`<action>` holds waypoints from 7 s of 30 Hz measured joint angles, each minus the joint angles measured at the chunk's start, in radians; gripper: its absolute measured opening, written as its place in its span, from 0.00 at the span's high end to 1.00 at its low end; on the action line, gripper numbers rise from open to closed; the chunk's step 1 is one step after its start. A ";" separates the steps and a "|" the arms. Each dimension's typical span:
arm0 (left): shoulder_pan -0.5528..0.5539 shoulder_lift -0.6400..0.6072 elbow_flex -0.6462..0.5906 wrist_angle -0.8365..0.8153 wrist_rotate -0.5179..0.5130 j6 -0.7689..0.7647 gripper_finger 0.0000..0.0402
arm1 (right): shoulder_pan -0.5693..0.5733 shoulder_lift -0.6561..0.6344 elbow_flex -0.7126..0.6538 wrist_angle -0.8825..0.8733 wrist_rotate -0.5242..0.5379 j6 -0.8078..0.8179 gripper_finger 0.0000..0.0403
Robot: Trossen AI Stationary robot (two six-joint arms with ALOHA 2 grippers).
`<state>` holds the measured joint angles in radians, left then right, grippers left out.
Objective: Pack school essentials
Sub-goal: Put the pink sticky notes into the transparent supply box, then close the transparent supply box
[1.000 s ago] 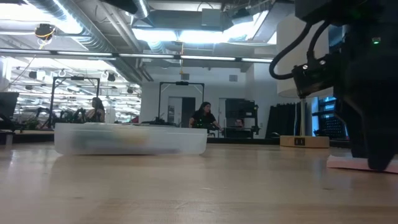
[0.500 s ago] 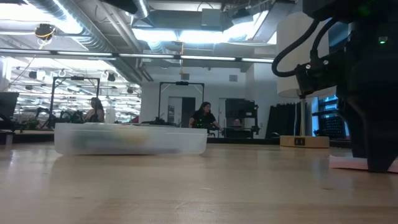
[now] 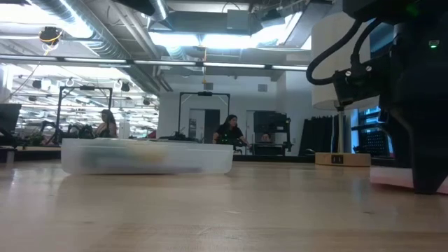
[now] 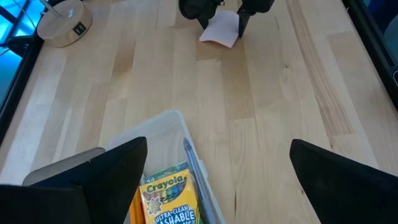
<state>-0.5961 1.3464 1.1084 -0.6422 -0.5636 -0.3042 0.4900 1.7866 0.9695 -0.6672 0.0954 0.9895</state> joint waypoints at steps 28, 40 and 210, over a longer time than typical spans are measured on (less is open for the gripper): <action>0.000 0.000 0.000 0.001 0.000 0.000 0.03 | -0.015 0.009 0.177 -0.011 0.160 -0.271 0.13; 0.000 0.000 0.000 0.008 0.000 -0.041 0.03 | -0.149 0.005 0.335 0.173 0.228 -0.801 0.13; 0.042 -0.003 -0.415 0.047 0.283 -0.219 0.03 | -0.612 0.007 0.333 0.231 0.121 -1.069 0.02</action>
<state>-0.5541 1.3433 0.6937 -0.5956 -0.2803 -0.5228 -0.1215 1.7939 1.3029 -0.4366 0.2165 -0.0795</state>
